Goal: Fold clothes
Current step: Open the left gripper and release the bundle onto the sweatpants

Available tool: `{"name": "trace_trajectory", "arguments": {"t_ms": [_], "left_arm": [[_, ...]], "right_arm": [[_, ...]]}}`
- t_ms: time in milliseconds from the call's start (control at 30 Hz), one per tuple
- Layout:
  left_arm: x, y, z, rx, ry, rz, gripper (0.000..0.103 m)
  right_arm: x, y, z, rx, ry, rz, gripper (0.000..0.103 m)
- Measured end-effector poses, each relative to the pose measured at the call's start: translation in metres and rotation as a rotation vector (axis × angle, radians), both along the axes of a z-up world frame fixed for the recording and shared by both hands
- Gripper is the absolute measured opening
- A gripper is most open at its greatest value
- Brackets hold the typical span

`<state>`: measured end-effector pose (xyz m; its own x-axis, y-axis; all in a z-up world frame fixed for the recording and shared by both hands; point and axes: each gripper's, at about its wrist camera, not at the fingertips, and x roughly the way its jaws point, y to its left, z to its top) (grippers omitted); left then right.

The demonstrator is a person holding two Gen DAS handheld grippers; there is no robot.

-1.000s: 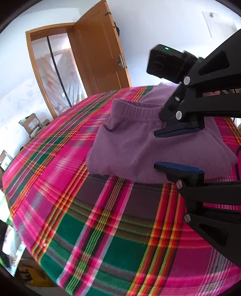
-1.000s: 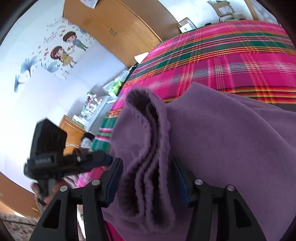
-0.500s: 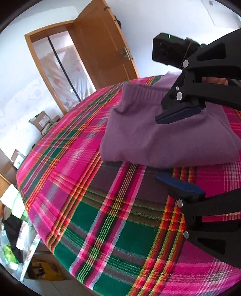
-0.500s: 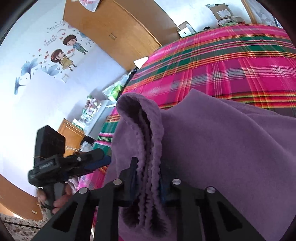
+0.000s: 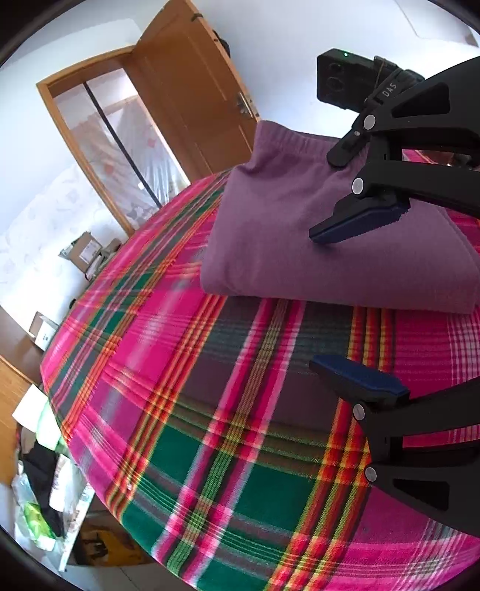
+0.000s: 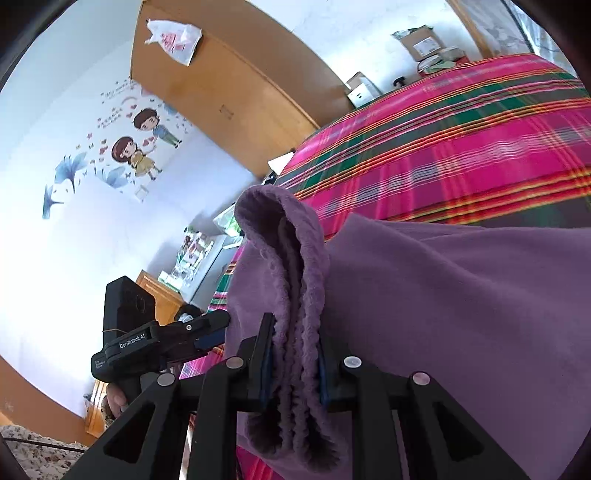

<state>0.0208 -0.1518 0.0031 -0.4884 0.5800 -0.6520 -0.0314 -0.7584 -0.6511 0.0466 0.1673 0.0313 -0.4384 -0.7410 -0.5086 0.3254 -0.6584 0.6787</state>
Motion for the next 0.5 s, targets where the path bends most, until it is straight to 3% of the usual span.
{"name": "trace_trajectory", "arguments": {"t_ms": [500], "left_arm": [[-0.003,0.037,0.001,-0.017,-0.027,-0.069,0.064]], "right_arm": [[0.016,0.047,-0.002,-0.058,-0.01,-0.116,0.02]]}}
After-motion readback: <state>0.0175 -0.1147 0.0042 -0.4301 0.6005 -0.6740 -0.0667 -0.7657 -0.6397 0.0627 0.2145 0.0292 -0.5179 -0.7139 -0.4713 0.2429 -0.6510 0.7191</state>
